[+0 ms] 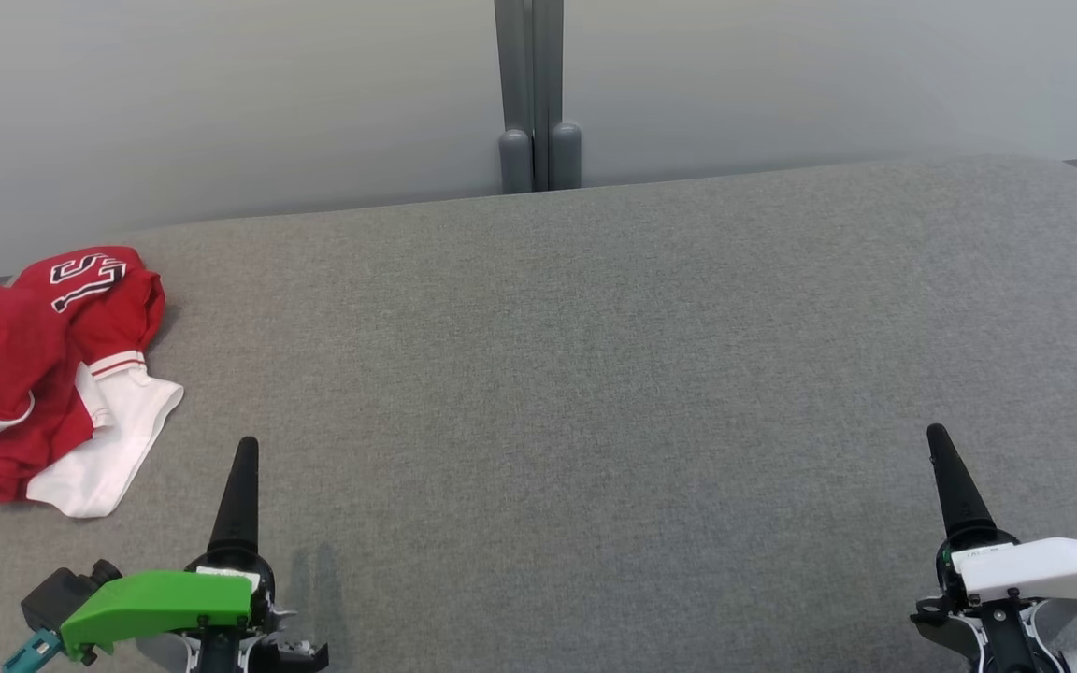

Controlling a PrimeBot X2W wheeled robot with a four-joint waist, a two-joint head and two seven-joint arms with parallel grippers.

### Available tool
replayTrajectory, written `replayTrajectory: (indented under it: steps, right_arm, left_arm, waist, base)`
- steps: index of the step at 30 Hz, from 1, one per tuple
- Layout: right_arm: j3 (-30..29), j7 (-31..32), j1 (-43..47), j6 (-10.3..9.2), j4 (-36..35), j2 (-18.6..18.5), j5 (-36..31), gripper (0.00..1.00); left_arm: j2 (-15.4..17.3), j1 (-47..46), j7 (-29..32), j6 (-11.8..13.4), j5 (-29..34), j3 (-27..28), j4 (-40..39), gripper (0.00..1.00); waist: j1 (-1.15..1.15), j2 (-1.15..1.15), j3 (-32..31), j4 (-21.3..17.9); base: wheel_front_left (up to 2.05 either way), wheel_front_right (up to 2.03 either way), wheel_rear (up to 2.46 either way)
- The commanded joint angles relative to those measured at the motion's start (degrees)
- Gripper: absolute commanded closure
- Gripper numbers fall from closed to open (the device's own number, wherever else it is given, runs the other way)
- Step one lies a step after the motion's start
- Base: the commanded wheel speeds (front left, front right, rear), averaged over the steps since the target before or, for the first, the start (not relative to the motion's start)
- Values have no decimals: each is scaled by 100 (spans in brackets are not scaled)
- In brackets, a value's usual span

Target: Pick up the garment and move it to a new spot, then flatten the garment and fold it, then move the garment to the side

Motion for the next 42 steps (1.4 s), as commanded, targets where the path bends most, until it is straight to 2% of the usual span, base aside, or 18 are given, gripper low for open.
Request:
replayTrajectory:
  steps: [1,13,23,42]
  right_arm:
    - [3,-61,-14,1,-167,-54,-292,0]
    - [4,-315,97,1,-418,-65,-1833,0]
    - [82,-500,162,1,-499,-73,-2961,0]
    - [233,-813,257,1,-481,-88,-4507,0]
  left_arm:
    - [36,-7,-55,-13,233,-25,-122,0]
    - [45,-2,-308,173,1653,-193,-387,0]
    - [51,83,-491,233,2686,-282,-432,0]
    - [62,230,-801,309,4279,-382,-224,0]
  waist:
    - [0,0,1,3]
    - [0,0,7,21]
    - [0,0,5,42]
    - [0,0,-25,76]
  base:
    - [0,0,0]
    - [0,0,0]
    - [0,0,0]
    - [0,0,0]
